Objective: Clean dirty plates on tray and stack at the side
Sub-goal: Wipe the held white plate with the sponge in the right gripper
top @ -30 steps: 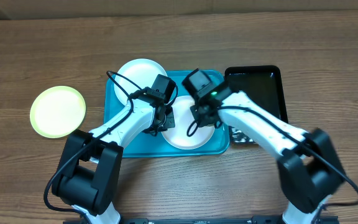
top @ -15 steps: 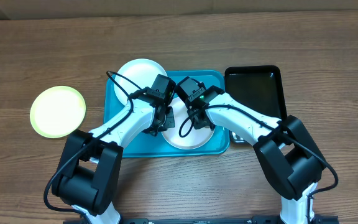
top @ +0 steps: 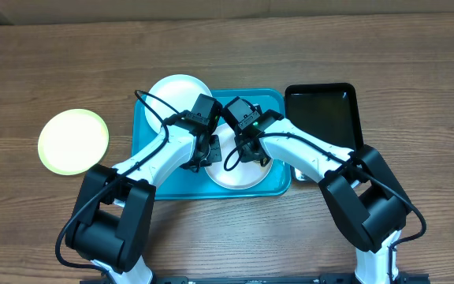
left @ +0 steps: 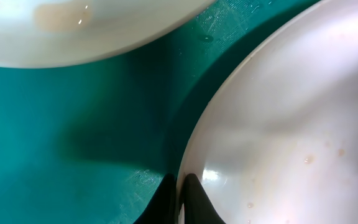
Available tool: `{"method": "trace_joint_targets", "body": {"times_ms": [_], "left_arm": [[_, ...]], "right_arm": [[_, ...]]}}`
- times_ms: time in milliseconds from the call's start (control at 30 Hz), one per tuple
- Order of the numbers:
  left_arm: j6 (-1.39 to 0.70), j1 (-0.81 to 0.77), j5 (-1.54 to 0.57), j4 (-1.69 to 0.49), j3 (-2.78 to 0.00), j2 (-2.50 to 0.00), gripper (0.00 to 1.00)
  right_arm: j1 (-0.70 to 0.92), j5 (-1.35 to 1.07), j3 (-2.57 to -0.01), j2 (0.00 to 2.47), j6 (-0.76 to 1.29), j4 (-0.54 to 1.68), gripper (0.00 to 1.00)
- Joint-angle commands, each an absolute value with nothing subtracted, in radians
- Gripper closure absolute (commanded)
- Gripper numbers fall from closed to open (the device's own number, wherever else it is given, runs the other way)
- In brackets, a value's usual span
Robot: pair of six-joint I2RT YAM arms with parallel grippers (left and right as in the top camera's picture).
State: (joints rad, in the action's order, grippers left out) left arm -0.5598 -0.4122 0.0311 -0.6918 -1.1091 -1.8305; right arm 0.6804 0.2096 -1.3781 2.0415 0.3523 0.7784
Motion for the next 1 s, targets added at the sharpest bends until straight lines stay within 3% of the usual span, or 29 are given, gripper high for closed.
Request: {"method": "trace_joint_targets", "body": {"times_ms": [0,633,967], "left_arm": [[-0.566,-0.419,0.052,-0.706,-1.091,-1.831,0.96],[-0.566,-0.419,0.052,-0.706,-1.091,-1.831,0.96],[-0.566,-0.419,0.052,-0.705,-1.091,-1.831,0.96]], "right_arm": [[0.682,0.116,-1.341,2.084,0.395,0.77,0.96],[0.671,-0.154,-1.35,2.077,0.393,0.734,0.96],[0.485,-0.494,-1.409,1.866,0.307,0.76,0.96]]}}
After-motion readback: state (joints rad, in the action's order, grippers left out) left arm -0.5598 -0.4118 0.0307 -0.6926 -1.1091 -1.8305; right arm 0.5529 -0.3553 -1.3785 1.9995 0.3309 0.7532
